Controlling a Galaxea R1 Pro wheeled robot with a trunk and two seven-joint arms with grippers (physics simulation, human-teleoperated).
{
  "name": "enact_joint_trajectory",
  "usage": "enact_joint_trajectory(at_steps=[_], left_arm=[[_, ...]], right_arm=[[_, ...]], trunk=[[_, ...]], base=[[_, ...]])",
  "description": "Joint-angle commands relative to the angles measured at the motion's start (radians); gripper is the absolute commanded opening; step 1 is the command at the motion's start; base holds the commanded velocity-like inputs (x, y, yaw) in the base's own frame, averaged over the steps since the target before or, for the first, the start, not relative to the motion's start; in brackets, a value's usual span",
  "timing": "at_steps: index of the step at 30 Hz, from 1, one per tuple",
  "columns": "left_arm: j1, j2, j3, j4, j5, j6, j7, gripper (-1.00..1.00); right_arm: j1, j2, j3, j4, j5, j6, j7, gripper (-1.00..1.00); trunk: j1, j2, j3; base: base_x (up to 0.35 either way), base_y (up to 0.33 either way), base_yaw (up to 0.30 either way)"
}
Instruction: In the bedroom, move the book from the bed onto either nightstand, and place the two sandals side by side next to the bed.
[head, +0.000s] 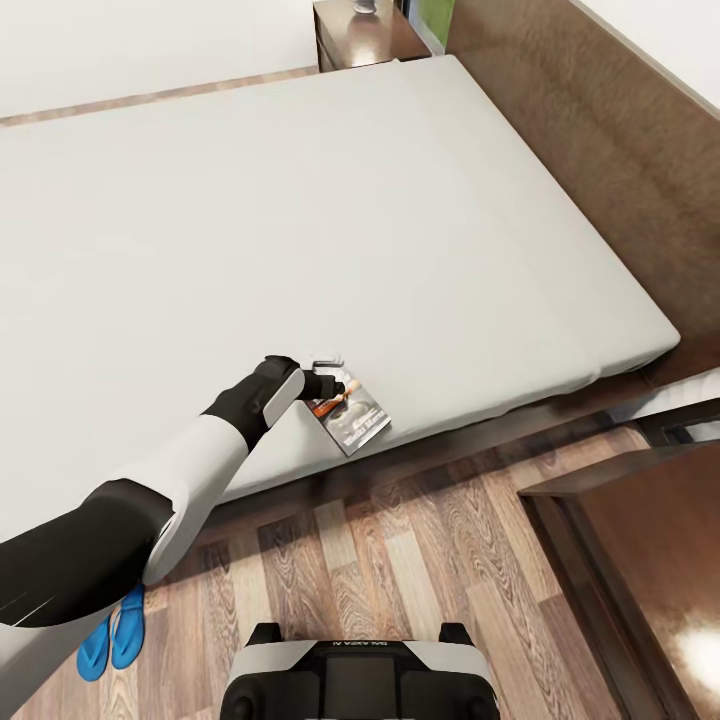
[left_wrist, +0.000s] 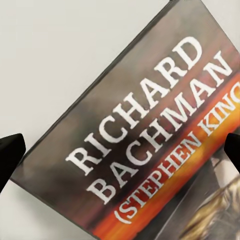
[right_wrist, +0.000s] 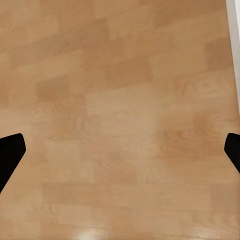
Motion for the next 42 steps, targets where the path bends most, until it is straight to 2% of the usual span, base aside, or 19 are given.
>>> enact_joint_trajectory(at_steps=[1, 42], left_arm=[[0.000, 0.001, -0.007, -0.001, 0.011, 0.003, 0.009, 1.00], [0.000, 0.001, -0.007, -0.003, 0.011, 0.003, 0.009, 1.00]], right_arm=[[0.000, 0.000, -0.008, -0.001, 0.005, 0.003, 0.003, 1.00], [0.000, 0.000, -0.007, -0.001, 0.005, 0.003, 0.003, 1.00]], trunk=[[0.000, 0.000, 0.000], [0.000, 0.000, 0.000]], base=[[-0.019, 0.000, 0.000], [-0.038, 0.000, 0.000]])
